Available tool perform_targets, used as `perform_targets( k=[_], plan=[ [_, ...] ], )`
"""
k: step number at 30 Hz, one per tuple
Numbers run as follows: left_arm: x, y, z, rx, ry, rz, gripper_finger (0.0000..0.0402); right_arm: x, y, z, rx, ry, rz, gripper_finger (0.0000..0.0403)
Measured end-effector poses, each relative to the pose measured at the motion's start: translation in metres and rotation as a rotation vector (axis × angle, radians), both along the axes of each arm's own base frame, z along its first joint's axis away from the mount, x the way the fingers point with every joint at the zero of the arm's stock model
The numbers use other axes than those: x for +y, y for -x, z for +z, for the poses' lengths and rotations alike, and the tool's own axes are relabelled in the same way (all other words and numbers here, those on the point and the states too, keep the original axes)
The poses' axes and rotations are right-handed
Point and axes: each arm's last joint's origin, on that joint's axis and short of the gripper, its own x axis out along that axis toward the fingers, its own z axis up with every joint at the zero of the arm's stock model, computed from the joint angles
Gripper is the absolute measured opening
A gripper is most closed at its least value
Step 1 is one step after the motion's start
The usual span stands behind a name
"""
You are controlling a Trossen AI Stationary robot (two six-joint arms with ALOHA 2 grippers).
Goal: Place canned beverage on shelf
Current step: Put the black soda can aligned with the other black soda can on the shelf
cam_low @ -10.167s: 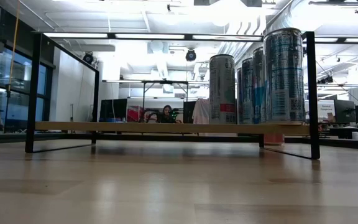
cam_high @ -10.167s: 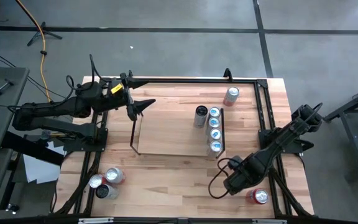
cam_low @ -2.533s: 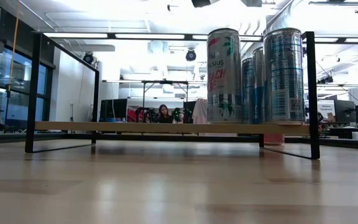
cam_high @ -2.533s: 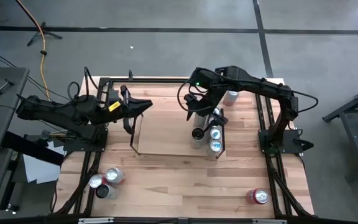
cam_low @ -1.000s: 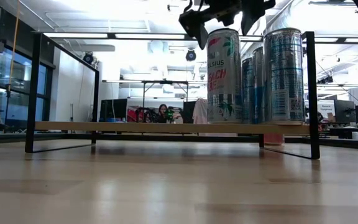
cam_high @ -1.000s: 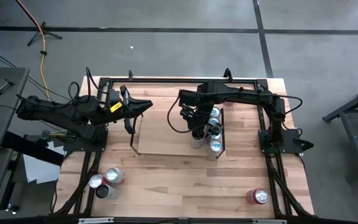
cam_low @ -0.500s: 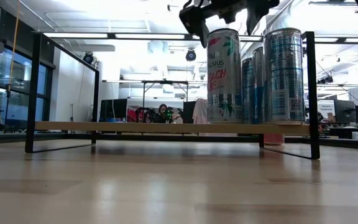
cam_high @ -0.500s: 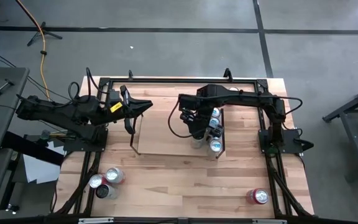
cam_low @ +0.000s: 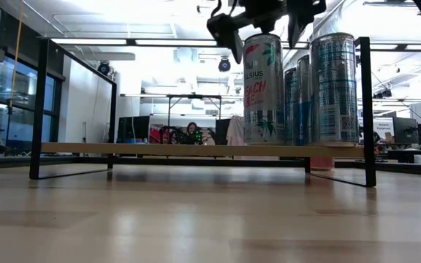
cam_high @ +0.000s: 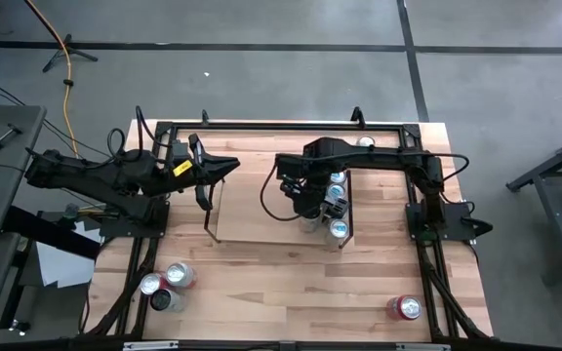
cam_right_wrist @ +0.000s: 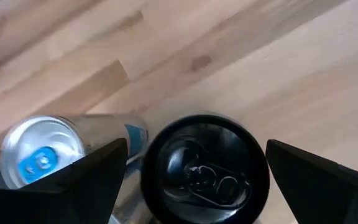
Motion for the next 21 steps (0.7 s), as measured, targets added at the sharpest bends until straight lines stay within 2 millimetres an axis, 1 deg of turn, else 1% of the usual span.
perform_targets(
  k=[4,6,17,21],
  plan=[
    [0.0000,0.0000,-0.0001,0.001,0.000,0.000,0.0000,0.0001,0.0000,0.0003,0.000,0.012,-0.007,0.0369],
    [0.0000,0.0000,-0.0002,0.002,0.000,0.000,0.0000,0.0002,-0.0001,0.0004,0.011,0.007,-0.038,0.0369],
    [-0.0008,-0.0004,-0.0011,0.011,-0.006,-0.028,0.0000,0.0000,-0.0028,0.0007,0.092,-0.035,-0.338,0.0369],
    [-0.0008,-0.0004,-0.0011,0.012,-0.006,-0.028,0.0000,-0.0002,-0.0053,0.0011,0.075,-0.043,-0.366,0.0369]
  ],
)
